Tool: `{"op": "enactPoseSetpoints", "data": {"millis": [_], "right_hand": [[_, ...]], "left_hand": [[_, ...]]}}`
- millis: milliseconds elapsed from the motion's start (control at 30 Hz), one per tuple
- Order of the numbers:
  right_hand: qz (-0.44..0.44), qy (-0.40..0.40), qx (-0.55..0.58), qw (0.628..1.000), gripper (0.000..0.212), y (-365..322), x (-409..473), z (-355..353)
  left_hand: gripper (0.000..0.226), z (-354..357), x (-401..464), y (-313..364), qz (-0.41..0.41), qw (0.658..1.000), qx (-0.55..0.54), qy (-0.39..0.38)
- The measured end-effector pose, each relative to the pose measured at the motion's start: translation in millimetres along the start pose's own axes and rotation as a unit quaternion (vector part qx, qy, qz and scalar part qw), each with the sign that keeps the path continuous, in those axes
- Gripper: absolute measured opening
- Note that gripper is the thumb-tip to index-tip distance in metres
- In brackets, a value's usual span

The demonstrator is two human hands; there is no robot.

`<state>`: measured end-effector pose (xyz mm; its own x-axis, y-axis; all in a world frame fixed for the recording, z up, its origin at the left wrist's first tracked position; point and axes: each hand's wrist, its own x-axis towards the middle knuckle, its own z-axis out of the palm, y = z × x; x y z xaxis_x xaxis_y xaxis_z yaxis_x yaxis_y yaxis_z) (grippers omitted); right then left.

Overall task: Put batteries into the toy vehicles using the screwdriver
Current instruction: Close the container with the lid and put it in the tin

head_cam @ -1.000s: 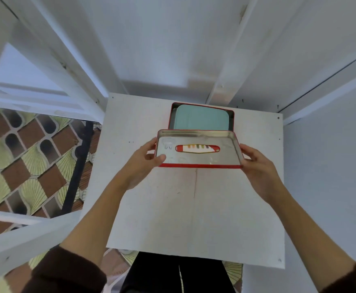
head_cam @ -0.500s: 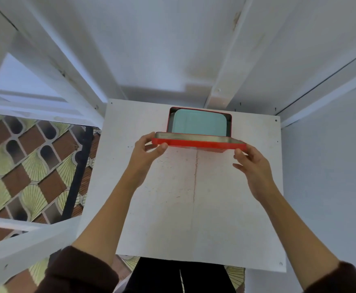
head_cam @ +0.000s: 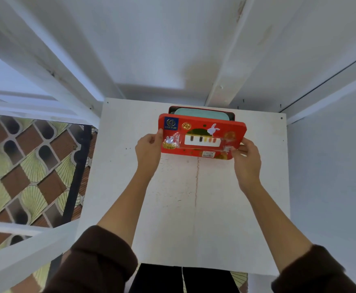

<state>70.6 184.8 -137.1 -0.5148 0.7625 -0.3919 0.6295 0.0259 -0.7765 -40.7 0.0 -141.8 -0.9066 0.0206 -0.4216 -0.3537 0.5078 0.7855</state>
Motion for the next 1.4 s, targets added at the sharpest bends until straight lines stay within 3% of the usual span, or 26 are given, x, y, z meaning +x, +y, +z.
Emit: {"op": "enactPoseSetpoints", "data": {"millis": [367, 533, 700, 933, 1067, 1167, 1200, 1400], "right_hand": [[-0.008, -0.035, -0.096, 0.995, 0.040, 11.4, 44.7, 20.9], [-0.026, -0.019, -0.132, 0.991, 0.044, 7.4, 63.1, 27.5], [-0.066, -0.041, -0.166, 0.983, 0.050, 11.6, 73.1, 28.3], [-0.067, -0.110, -0.061, 0.990, 0.055, 8.8, 89.8, 25.6], [0.012, -0.130, 0.029, 0.991, 0.055, 17.1, 106.1, 29.4], [0.081, -0.182, 0.077, 0.977, 0.080, 20.4, 122.2, 30.2], [0.100, -0.197, 0.099, 0.970, 0.080, 20.9, 125.0, 30.4], [0.078, -0.211, 0.101, 0.969, 0.072, 30.3, 131.2, 33.3]], "left_hand": [[0.037, 28.0, 26.5, -2.4, 0.032, 0.987, 0.148, -0.047], [0.037, 35.5, 39.5, -6.7, 0.044, 0.986, 0.156, -0.041], [0.042, 42.5, 50.2, -17.2, 0.062, 0.992, 0.101, -0.052], [0.036, 49.0, 82.4, -19.5, -0.018, 0.996, -0.061, -0.058], [0.039, 57.1, 95.9, -14.0, -0.037, 0.990, -0.103, -0.092], [0.037, 57.4, 101.8, -11.9, -0.068, 0.977, -0.151, -0.132], [0.035, 56.2, 103.1, -11.6, -0.072, 0.974, -0.162, -0.141], [0.030, 52.6, 109.7, -15.4, -0.055, 0.968, -0.163, -0.183]]}}
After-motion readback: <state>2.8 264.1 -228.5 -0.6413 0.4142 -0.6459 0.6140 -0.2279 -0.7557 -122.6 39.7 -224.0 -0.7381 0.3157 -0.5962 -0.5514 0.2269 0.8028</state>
